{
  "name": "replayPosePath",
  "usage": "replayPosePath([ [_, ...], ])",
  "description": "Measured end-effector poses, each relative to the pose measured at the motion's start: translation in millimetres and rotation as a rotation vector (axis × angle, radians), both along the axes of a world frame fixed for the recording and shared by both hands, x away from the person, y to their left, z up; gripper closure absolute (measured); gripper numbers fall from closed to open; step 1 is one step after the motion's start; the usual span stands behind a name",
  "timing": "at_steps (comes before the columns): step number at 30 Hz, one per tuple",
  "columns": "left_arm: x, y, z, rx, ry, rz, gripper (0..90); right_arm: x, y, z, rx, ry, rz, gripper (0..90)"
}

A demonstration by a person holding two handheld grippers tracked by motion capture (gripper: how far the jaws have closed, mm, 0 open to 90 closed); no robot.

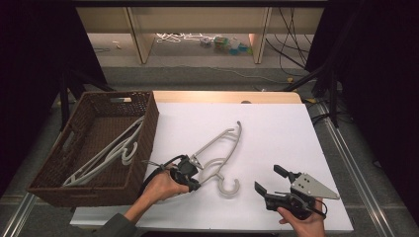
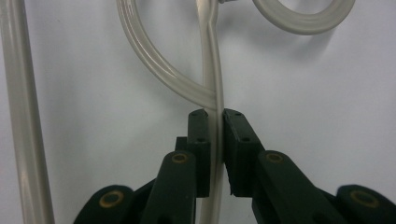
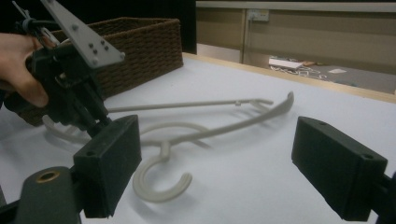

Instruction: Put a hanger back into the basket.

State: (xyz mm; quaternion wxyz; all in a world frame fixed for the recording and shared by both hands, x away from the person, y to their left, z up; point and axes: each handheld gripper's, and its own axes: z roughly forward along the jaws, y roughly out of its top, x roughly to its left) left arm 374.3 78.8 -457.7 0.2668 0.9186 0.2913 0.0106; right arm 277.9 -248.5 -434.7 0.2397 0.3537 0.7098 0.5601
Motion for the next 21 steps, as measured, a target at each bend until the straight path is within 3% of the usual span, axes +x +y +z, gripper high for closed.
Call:
replayPosePath([
  [7,5.6,16.9,20.6,-0.077,-0.019,0.015,81.8,-0.2,-0.6,0.6,0.006,0.001,0.002,16.7],
  [13,7.9,27.0,33.3,-0.182,-0.016,0.049,81.8,-0.7,-1.6,0.8,0.000,0.007,-0.003,16.7],
  [17,7.2,30.9,44.8,-0.294,0.002,0.090,81.8,-0.3,-1.4,0.4,0.002,0.009,-0.001,16.7],
  [21,4.5,35.0,62.2,-0.340,-0.009,0.087,81.8,0.2,-1.1,-0.3,0.012,0.009,0.003,16.7],
])
